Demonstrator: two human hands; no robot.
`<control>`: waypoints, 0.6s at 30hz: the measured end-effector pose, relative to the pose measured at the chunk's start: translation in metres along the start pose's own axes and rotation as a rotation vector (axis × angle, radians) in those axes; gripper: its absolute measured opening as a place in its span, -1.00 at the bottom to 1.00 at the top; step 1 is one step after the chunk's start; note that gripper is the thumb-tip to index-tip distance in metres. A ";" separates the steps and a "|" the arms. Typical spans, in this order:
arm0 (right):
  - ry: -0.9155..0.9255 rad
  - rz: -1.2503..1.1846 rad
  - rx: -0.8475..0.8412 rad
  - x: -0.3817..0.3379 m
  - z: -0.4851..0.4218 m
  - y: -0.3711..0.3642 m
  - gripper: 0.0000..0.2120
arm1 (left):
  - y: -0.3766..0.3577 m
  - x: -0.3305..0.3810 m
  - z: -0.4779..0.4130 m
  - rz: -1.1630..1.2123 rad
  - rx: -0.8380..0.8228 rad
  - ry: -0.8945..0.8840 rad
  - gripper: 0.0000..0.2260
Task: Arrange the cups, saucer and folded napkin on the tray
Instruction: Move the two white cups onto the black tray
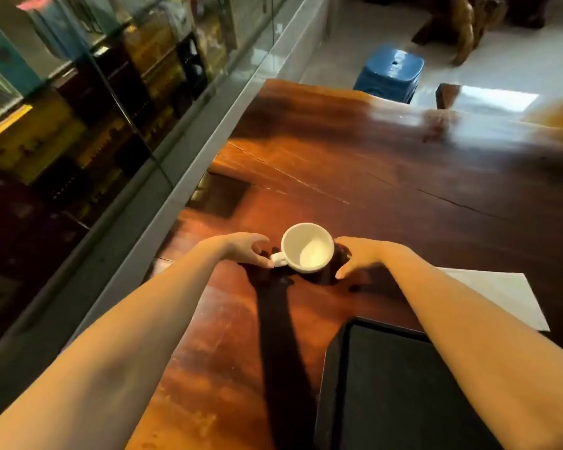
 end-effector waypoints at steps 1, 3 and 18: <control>0.018 -0.018 0.012 -0.002 -0.001 -0.003 -0.18 | -0.003 0.003 -0.002 0.010 0.016 -0.023 -0.24; 0.052 -0.082 0.067 -0.007 -0.003 -0.004 -0.15 | -0.006 0.006 -0.007 0.047 0.060 -0.049 -0.17; 0.304 -0.266 0.174 -0.012 0.014 -0.002 -0.27 | -0.015 0.059 -0.007 0.295 0.278 -0.235 -0.27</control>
Point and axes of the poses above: each hand's wrist, its own z-axis away from the middle knuckle, its own y-axis out of the back of the hand, x = y × z, the point moved 6 cm from there along -z, towards the middle knuckle, and after that the axes turned 8 degrees about -z, right-handed, at the moved point
